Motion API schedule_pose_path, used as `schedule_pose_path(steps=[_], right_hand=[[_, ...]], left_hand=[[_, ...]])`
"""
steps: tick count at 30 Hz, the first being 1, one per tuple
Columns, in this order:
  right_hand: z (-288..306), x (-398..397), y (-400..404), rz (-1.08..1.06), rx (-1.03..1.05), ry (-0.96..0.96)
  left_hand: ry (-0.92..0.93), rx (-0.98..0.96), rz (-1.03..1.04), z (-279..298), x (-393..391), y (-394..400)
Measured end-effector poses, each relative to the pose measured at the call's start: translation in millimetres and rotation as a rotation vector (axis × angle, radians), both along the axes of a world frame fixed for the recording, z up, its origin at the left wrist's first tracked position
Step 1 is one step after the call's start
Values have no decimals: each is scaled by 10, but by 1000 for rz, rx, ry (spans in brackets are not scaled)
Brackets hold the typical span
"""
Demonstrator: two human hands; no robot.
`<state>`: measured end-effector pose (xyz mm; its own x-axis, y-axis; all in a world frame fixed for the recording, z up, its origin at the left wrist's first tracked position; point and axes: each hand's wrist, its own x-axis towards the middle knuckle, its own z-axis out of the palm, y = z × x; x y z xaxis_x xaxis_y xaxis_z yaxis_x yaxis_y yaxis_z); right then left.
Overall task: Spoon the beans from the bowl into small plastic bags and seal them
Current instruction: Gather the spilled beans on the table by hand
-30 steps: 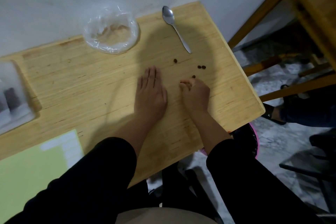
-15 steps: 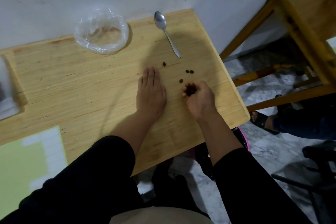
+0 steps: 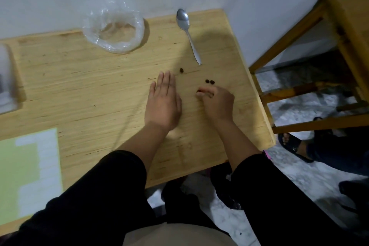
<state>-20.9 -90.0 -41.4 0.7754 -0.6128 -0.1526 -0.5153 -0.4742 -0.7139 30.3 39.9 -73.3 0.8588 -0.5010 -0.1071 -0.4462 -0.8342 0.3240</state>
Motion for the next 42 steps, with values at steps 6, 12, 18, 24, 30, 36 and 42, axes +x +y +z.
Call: schedule_pose_path(steps=[6, 12, 18, 24, 30, 36, 42], right_hand=[[-13, -22, 40, 97, -131, -4], [21, 17, 17, 133, -100, 87], [71, 65, 22, 162, 42, 104], [229, 224, 93, -427, 1125, -233], [187, 419, 138, -321, 790, -75], [71, 649, 219, -134, 254, -48], [-53, 736, 285, -34, 26, -20]], left_hand=[[-21, -14, -14, 1, -4, 9], [-20, -41, -32, -4, -13, 30], [-14, -58, 5, 22, 77, 25], [-26, -24, 54, -6, 418, 58], [-49, -31, 69, -33, 443, 63], [-36, -16, 66, -28, 462, 69], [-23, -44, 59, -9, 483, 82]])
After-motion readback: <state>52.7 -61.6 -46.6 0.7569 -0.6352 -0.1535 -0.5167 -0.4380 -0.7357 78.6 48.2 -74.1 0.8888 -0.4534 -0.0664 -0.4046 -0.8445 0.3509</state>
